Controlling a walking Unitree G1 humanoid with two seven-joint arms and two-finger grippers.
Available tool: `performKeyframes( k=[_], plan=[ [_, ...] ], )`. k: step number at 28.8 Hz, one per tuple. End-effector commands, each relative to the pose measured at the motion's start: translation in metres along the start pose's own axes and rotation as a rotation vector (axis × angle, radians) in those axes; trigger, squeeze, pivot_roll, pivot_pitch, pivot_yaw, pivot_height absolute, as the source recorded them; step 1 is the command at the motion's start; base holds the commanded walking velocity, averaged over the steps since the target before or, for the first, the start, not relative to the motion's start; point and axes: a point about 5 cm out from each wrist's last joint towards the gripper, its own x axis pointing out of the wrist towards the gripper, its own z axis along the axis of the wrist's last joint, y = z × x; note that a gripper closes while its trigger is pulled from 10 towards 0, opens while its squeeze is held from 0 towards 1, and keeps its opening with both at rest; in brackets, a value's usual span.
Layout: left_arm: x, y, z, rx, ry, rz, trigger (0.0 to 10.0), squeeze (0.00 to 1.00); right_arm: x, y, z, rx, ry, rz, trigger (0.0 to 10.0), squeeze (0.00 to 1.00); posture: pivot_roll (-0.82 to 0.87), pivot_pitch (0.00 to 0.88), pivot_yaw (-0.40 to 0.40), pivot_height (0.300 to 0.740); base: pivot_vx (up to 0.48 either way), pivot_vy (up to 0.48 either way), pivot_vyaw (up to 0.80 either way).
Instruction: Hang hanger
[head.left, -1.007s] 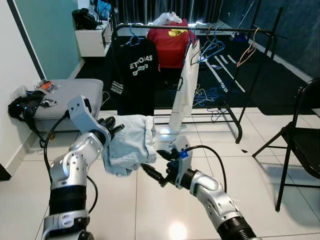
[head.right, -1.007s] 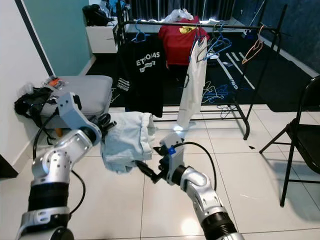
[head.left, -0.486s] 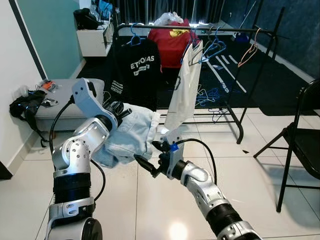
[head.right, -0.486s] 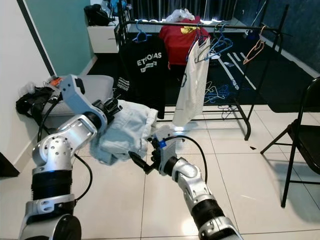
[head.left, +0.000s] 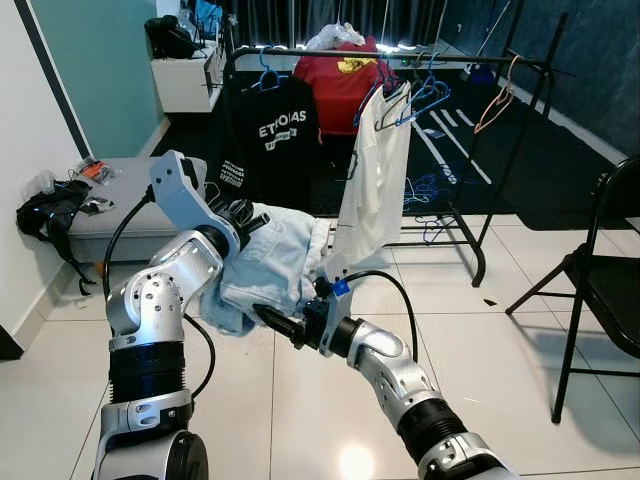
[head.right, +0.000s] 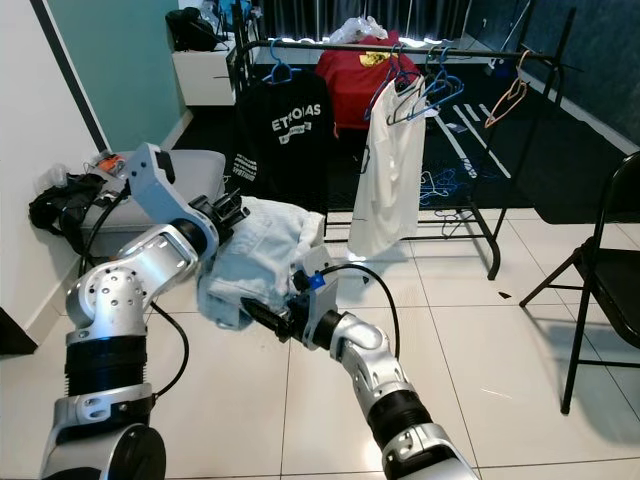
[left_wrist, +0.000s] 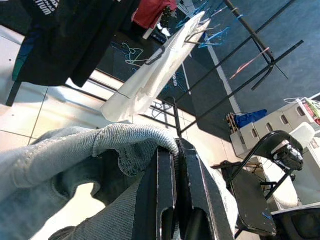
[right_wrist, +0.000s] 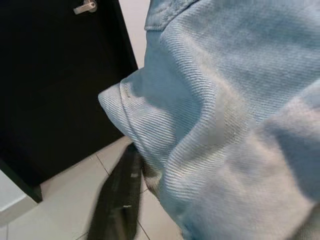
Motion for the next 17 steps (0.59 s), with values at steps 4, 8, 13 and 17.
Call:
performKeyframes(
  k=[4,8,13,17],
  plan=[
    [-0.001,-0.004,0.009,0.027,-0.029,-0.007,0.0,0.00,-0.001,-0.003,0.007,0.009,-0.043,-0.009,0.0,0.00,0.07,0.000,-0.004,0.740,0.000,0.000,0.00],
    [-0.001,-0.001,0.009,0.035,-0.028,0.007,0.0,0.00,-0.004,-0.005,0.012,0.013,-0.064,-0.014,0.0,0.00,0.07,0.000,-0.004,0.740,0.000,0.000,0.00],
    [-0.001,0.004,0.009,0.051,-0.028,0.037,0.0,0.00,-0.006,-0.008,0.018,0.021,-0.091,-0.015,0.0,0.00,0.07,0.000,-0.008,0.740,0.000,0.000,0.00],
    [-0.001,0.010,0.009,0.070,-0.029,0.063,0.7,0.00,-0.006,-0.011,0.028,0.035,-0.126,-0.020,0.0,0.00,0.07,0.000,-0.010,0.740,0.000,0.000,0.00]
  ],
)
